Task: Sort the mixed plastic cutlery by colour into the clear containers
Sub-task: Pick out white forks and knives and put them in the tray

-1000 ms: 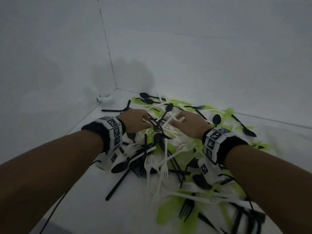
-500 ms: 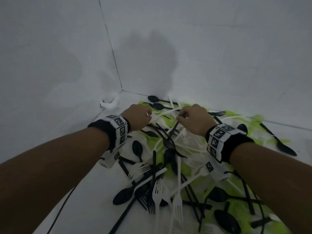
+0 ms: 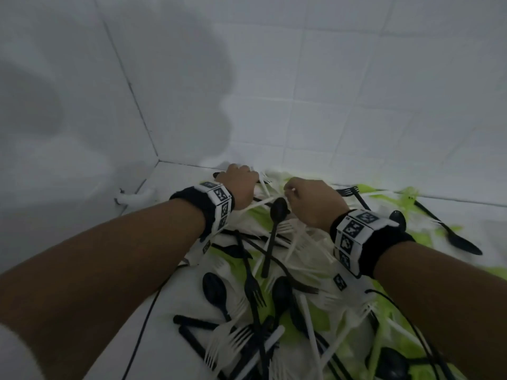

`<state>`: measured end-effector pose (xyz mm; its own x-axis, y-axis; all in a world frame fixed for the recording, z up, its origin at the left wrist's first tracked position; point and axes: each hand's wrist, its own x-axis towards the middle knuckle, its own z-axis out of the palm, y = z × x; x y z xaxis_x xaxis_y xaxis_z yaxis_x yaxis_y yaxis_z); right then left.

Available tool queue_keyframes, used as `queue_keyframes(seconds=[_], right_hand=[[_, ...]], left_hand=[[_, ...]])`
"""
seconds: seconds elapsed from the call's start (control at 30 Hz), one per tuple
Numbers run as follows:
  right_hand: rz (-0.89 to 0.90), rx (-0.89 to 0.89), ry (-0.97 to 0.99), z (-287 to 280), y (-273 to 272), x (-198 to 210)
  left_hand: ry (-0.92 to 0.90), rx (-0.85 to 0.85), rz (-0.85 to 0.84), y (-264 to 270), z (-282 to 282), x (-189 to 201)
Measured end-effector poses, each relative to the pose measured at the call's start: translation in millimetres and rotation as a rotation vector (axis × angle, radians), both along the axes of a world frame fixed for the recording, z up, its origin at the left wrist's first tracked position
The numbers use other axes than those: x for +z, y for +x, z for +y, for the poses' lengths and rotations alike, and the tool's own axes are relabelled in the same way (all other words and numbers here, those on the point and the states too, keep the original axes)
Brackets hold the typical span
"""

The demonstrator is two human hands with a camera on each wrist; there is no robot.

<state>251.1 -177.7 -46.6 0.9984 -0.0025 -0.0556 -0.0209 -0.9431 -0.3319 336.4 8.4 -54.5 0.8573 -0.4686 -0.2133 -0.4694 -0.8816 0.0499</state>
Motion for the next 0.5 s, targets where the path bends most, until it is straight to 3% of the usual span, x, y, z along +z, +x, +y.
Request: queue_keyframes(seconds=[0.2,0.5], right_hand=[[0.031,-0.049,-0.113,-14,33,-5],[0.180,-0.030,-0.241,-10,53,-14]], left_hand=[[-0.139,-0.055,-0.044,6,-1,-7],[-0.350,-0.003,0.187,1,13,-3]])
